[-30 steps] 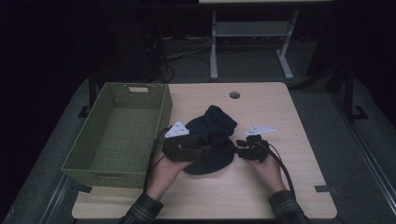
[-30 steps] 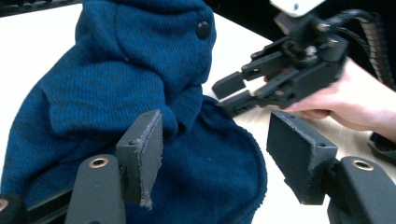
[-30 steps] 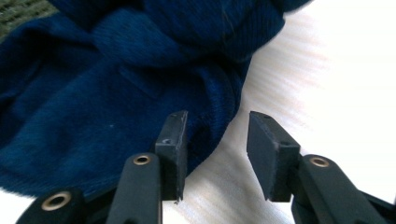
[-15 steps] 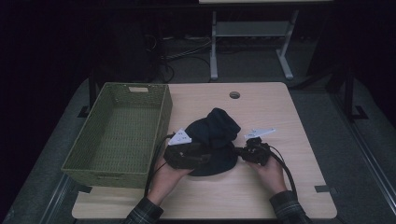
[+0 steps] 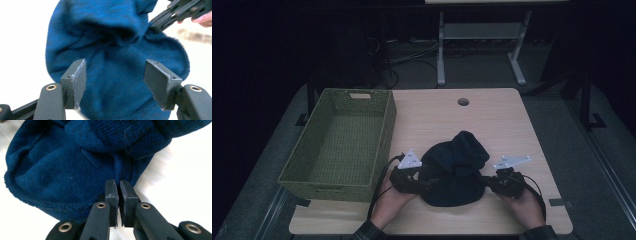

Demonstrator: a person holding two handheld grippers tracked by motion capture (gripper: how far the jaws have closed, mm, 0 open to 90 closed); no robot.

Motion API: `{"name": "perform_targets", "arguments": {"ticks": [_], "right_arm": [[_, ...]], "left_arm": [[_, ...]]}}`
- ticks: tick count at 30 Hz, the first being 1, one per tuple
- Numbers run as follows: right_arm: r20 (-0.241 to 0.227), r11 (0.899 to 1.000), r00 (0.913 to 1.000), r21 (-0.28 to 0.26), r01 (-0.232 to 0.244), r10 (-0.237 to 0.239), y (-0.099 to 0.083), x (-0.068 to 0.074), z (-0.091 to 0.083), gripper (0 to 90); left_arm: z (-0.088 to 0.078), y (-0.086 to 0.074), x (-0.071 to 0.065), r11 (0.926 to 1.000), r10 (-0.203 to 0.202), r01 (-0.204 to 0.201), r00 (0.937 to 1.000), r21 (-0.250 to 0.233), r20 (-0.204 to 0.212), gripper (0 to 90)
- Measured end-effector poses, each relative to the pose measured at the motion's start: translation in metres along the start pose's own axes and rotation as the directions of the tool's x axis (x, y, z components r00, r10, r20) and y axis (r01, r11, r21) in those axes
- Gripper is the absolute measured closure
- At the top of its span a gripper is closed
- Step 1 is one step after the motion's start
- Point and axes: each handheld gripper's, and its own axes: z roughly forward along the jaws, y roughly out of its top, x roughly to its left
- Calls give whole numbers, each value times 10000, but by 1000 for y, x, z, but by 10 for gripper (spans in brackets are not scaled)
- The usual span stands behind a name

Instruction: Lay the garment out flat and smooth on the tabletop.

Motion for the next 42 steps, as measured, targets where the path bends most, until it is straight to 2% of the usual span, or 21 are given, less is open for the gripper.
{"name": "perform_targets", "arguments": {"ticks": [6,8,10,15,20,24,27,29,32,34,36,40,42], "right_arm": [[-138,10000,9999,-53,-41,41,-16,5,-13,841],[-84,9999,10000,-107,52,-52,-17,8,-16,736],[-31,9995,10000,-300,32,-33,-17,10,-21,636],[209,9922,9993,-1194,346,-323,-4,12,-46,577],[137,9804,9984,-1888,556,-540,10,12,-67,569],[102,9725,9973,-2211,737,-732,22,12,-75,563],[-72,9682,9958,-2345,866,-908,31,11,-73,563],[-289,9677,9941,-2335,952,-1048,37,10,-68,582],[-412,9706,9912,-2120,1144,-1258,43,10,-58,658],[-625,9711,9890,-2070,1188,-1343,46,9,-53,769],[-634,9688,9868,-2090,1330,-1492,48,10,-52,854],[-567,9665,9867,-2172,1368,-1524,54,8,-52,879],[-563,9643,9867,-2270,1363,-1528,57,7,-52,882]], "left_arm": [[7,-12,-2,9989,-78,78,10000,456,-13,359],[9,-14,-1,9978,7,1,9999,668,-127,377],[10,-16,0,9976,-122,133,9998,672,-169,382],[11,-17,1,9968,-70,82,9999,798,-157,384],[11,-17,1,9963,-77,90,9999,859,-154,383],[11,-17,1,9961,-26,39,9999,884,-152,382],[11,-17,1,9960,-56,68,9999,890,-140,382],[11,-18,1,9960,-73,86,9999,890,-145,382],[12,-18,2,9953,-41,55,9999,966,-148,382],[13,-19,2,9947,-87,104,9998,1018,-175,389],[13,-19,2,9943,-95,114,9998,1060,-188,406],[9,-16,-1,9971,-108,124,9997,746,-219,417],[5,-12,-4,9987,25,-18,9999,506,-147,425]]}}
